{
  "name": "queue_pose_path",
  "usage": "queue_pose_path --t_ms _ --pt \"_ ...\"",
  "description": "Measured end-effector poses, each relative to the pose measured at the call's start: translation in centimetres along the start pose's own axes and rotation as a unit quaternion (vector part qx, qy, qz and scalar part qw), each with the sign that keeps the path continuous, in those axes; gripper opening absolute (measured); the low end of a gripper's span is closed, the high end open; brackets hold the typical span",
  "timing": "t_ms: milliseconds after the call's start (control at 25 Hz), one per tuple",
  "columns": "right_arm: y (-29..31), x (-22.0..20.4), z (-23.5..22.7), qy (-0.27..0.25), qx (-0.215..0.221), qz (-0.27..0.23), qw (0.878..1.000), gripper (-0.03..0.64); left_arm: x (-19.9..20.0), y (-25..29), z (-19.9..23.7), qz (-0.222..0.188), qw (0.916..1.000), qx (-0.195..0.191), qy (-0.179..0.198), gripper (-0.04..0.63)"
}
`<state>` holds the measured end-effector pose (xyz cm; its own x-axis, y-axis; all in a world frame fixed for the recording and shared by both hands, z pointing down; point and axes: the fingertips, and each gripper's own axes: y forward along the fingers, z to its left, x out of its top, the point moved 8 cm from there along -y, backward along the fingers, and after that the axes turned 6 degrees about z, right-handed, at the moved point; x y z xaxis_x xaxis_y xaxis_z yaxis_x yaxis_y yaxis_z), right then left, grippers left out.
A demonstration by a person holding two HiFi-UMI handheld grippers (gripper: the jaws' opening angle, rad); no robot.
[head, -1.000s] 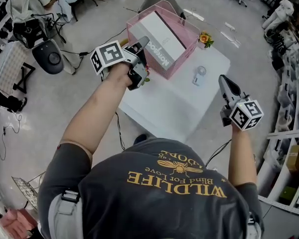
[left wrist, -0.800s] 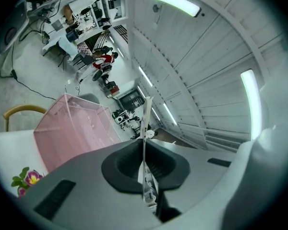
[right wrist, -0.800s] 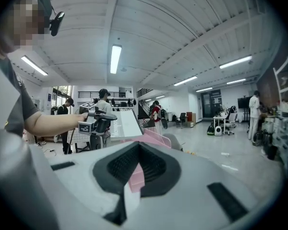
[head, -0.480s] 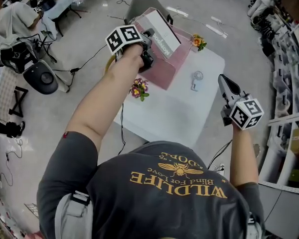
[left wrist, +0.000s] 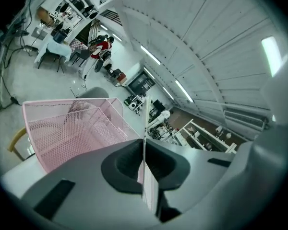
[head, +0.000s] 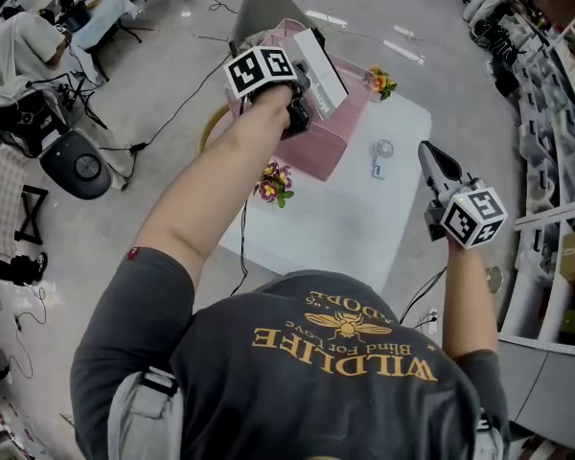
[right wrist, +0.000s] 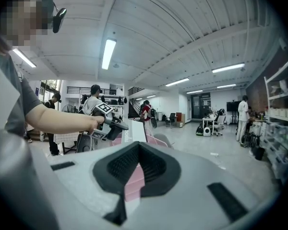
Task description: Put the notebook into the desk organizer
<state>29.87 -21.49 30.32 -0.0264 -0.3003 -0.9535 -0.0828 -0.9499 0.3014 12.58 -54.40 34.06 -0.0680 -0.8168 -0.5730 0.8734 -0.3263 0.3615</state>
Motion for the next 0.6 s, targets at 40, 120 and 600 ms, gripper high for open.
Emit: queue_pose_path --t_ms 40,120,600 --pt "0.0 -0.1 0.1 0.000 -0.001 0.000 1.000 0.000 -0.1 0.0 0.0 0.004 0.9999 0.008 0.013 0.011" --pt "0.1 -0.1 0.4 0.000 -0.003 0.000 1.000 0.000 -0.1 0.0 0.0 0.016 0.9990 0.022 0.036 0.011" --pt "3.2 0.8 -0.8 -0.005 -0.009 0.008 1.000 0.000 1.7 4.0 0.5 0.117 0.9570 0.134 0.230 0.104"
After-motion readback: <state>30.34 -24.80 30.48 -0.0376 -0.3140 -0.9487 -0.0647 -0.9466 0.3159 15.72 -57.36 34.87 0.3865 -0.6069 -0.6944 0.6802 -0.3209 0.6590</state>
